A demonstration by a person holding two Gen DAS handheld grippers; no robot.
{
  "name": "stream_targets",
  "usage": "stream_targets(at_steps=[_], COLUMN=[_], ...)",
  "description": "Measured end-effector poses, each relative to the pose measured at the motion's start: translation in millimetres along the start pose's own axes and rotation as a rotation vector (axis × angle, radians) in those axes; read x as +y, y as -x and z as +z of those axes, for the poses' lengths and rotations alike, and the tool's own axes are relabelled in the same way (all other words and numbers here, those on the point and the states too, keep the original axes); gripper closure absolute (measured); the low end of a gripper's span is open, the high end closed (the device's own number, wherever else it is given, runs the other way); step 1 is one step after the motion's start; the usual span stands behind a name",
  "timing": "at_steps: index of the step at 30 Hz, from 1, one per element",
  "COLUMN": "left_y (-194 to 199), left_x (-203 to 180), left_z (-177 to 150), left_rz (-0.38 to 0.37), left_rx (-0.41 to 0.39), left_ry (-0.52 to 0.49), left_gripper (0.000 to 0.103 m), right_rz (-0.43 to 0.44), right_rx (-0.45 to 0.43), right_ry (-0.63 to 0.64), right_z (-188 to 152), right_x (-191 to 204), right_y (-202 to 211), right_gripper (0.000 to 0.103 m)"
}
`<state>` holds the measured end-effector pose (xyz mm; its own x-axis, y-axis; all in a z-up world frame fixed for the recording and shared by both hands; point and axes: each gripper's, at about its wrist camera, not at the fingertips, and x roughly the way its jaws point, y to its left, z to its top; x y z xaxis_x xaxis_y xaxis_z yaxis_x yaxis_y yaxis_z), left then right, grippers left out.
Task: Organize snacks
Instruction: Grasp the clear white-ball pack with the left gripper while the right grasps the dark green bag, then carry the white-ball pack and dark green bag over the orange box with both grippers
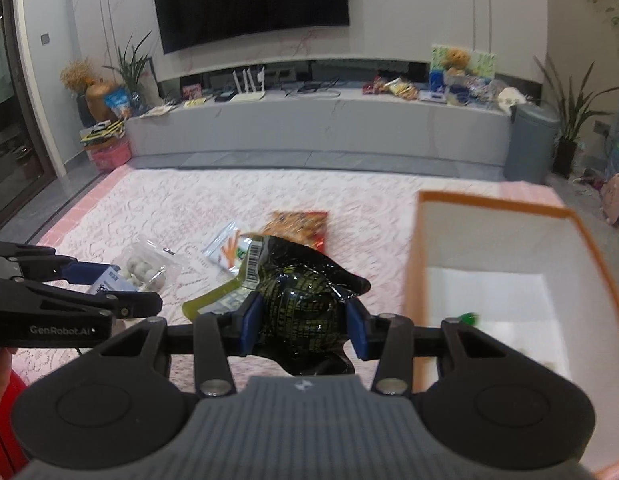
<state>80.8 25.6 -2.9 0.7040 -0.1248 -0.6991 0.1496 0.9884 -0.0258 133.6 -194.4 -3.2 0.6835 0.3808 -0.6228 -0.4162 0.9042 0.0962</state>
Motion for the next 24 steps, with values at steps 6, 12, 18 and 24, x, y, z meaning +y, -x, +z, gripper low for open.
stream_targets(at_steps=[6, 12, 18, 24], left_y=[5, -9, -35, -79], left_x=[-54, -102, -143, -176], left_z=[24, 48, 73, 78], left_rz=[-0.069, -0.174, -0.27, -0.272], left_rx=[-0.033, -0.038, -0.018, 0.043], left_ry=[-0.11, -0.175, -0.246, -0.366], left_gripper=[0.038, 0.038, 0.038, 0.038], right_rz=[-0.075, -0.141, -0.169, -0.215], right_rx=[-0.014, 0.019, 0.093, 0.189], right_ry=[0.035, 0.04, 0.053, 0.082], right_z=[1, 1, -6, -11], right_x=[-31, -69, -112, -148], right_y=[35, 50, 46, 24], right_gripper=[0.059, 0.059, 0.059, 0.059])
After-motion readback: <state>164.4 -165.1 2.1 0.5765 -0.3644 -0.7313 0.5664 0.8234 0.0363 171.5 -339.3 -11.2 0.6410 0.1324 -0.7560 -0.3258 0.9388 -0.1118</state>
